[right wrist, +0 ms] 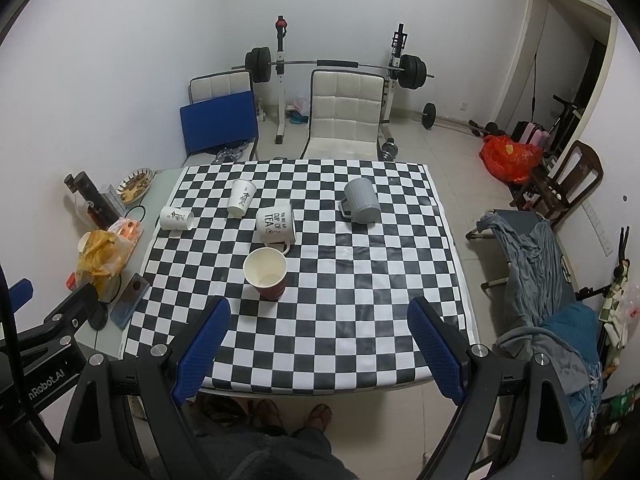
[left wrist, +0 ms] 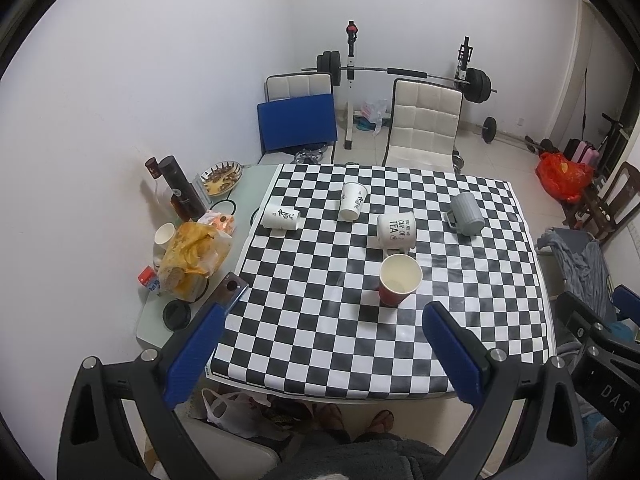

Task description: Flip cup upright

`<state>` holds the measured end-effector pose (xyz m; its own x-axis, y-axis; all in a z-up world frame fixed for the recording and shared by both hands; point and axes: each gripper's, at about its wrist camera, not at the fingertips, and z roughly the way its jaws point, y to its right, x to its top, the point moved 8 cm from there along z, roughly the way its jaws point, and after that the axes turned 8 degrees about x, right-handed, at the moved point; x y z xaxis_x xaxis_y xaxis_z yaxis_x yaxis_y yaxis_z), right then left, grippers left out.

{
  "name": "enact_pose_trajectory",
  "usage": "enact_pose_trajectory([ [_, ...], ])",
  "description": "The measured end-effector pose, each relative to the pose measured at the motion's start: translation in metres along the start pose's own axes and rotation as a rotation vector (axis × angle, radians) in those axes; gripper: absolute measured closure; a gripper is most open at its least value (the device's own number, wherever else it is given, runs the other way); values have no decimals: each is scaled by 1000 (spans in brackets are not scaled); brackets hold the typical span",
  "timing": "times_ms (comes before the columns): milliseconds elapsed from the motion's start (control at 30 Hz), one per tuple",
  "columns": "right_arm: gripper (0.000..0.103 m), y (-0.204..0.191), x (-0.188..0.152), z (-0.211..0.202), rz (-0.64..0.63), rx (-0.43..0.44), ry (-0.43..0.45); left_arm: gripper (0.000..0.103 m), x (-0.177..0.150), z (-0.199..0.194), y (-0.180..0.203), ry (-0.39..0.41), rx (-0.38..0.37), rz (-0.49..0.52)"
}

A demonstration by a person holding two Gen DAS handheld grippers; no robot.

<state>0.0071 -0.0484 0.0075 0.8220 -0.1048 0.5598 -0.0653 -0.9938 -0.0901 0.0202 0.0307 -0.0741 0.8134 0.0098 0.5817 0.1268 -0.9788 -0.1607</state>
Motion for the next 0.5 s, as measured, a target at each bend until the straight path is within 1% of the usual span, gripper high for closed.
enact_pose_trajectory([
  [33,11,1,-1,-5,0,-1,2,2,0,0,0,0,0,-1],
  [300,11,0,0,0,-2,0,0,2,-1,-1,1,0,2,-2],
  [400,11,0,-1,-5,-3,0,1,2,-1,-1,1,0,3,-3],
  [433,11,-1,-1,0,-2,0,1,2,-1,-1,2,0,1,-1],
  [500,11,-1,-1,-5,-3,0,0,2,-1,-1,2,1,3,-1],
])
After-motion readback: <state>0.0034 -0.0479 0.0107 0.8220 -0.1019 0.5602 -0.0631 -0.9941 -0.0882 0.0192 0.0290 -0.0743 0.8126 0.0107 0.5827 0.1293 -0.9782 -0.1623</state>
